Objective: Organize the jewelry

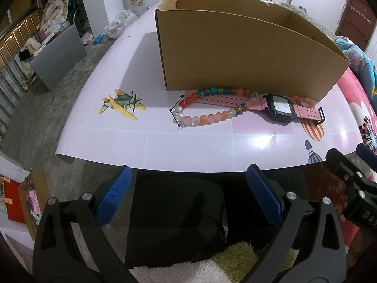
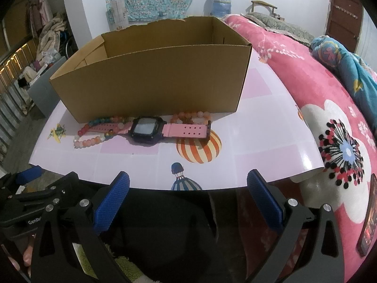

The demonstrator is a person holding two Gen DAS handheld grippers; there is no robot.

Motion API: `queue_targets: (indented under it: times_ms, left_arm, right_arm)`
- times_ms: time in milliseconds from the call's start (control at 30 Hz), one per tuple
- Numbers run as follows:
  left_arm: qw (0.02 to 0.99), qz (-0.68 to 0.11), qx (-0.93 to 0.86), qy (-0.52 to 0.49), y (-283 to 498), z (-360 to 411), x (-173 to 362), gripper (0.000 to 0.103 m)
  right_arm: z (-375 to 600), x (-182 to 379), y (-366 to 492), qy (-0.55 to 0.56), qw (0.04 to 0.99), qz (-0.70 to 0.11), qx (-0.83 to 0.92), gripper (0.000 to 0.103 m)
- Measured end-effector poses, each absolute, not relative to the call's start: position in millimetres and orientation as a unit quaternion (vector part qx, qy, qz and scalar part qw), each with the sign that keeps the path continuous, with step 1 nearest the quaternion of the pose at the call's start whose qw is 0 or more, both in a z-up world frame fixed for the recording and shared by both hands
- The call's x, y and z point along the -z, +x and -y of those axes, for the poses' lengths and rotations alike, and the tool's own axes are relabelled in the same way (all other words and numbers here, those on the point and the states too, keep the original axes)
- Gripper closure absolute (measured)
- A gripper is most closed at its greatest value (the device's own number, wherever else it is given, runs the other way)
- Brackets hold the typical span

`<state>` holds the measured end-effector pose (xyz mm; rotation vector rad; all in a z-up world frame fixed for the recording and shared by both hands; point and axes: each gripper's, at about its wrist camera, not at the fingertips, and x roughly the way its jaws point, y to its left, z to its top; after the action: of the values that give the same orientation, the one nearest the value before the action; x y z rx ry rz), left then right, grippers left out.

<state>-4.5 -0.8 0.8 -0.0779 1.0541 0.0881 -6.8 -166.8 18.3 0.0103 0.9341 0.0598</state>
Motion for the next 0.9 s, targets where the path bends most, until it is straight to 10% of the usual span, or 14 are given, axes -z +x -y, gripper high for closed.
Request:
queue_targets:
  times_ms: [900]
  left_arm:
    - [0.891,-0.452,-0.007,-0.047,0,-16,-3,0.008]
  right_arm:
    - [171,-26,-13,-0.017,0.911,-0.412,0.001,0.006]
